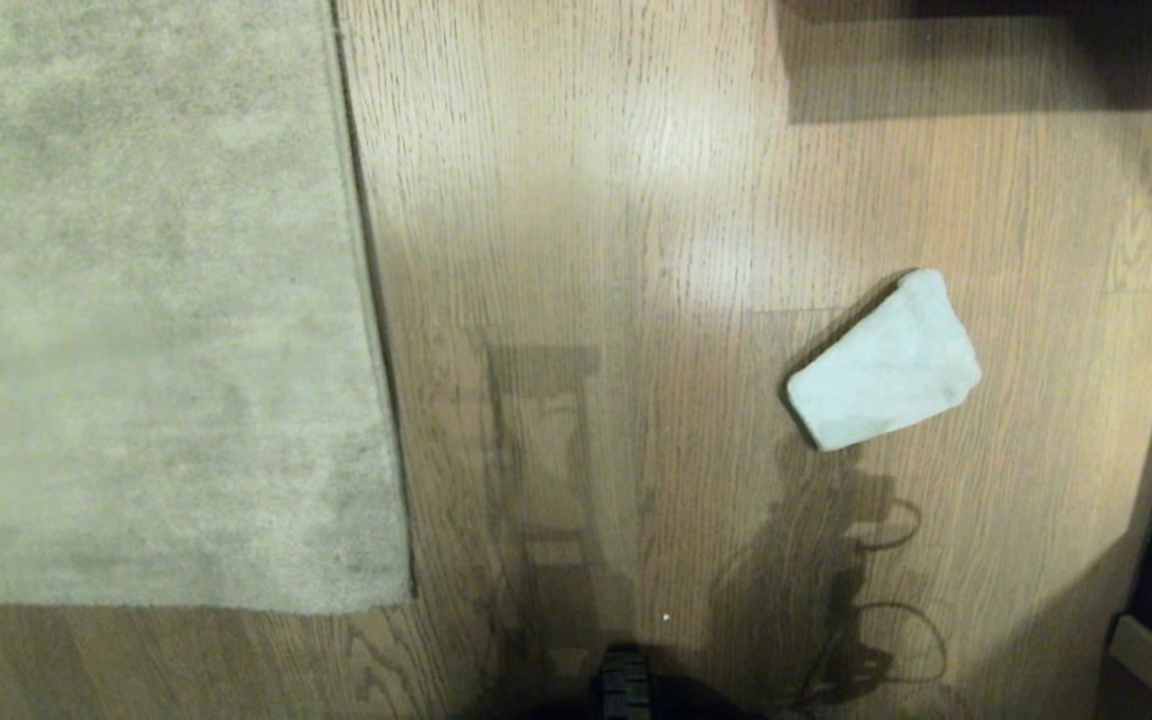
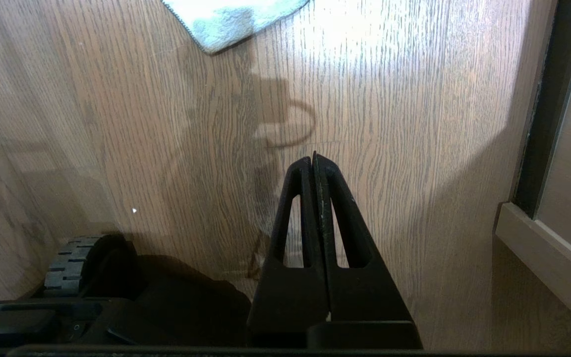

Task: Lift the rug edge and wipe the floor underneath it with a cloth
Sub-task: Pick up the rag

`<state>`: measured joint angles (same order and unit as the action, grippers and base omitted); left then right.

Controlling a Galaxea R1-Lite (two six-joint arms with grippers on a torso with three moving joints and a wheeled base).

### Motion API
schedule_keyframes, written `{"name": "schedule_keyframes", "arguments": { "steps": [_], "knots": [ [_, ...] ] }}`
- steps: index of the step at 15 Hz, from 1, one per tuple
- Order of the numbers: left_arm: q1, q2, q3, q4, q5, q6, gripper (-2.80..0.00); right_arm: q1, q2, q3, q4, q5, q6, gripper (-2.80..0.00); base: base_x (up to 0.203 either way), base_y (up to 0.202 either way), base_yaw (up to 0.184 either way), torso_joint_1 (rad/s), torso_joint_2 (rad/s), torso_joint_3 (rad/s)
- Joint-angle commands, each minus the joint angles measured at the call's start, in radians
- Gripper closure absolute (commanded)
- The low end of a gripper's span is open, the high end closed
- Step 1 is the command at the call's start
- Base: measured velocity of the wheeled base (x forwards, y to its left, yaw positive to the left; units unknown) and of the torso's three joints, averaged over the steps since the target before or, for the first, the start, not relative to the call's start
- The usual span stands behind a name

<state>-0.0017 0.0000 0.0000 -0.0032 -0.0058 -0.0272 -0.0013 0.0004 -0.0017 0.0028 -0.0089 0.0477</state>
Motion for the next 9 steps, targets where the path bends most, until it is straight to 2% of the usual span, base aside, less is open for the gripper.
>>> {"name": "schedule_keyframes", "arguments": {
  "steps": [1, 9],
  "knots": [
    [-0.001, 0.002, 0.000, 0.000, 0.000, 0.000, 0.00, 0.000, 0.000, 0.000, 0.000, 0.000, 0.000, 0.00, 0.000, 0.000, 0.000, 0.000, 0.00, 0.000],
    [0.000, 0.002, 0.000, 0.000, 0.000, 0.000, 0.00, 0.000, 0.000, 0.000, 0.000, 0.000, 0.001, 0.00, 0.000, 0.000, 0.000, 0.000, 0.00, 0.000]
  ]
}}
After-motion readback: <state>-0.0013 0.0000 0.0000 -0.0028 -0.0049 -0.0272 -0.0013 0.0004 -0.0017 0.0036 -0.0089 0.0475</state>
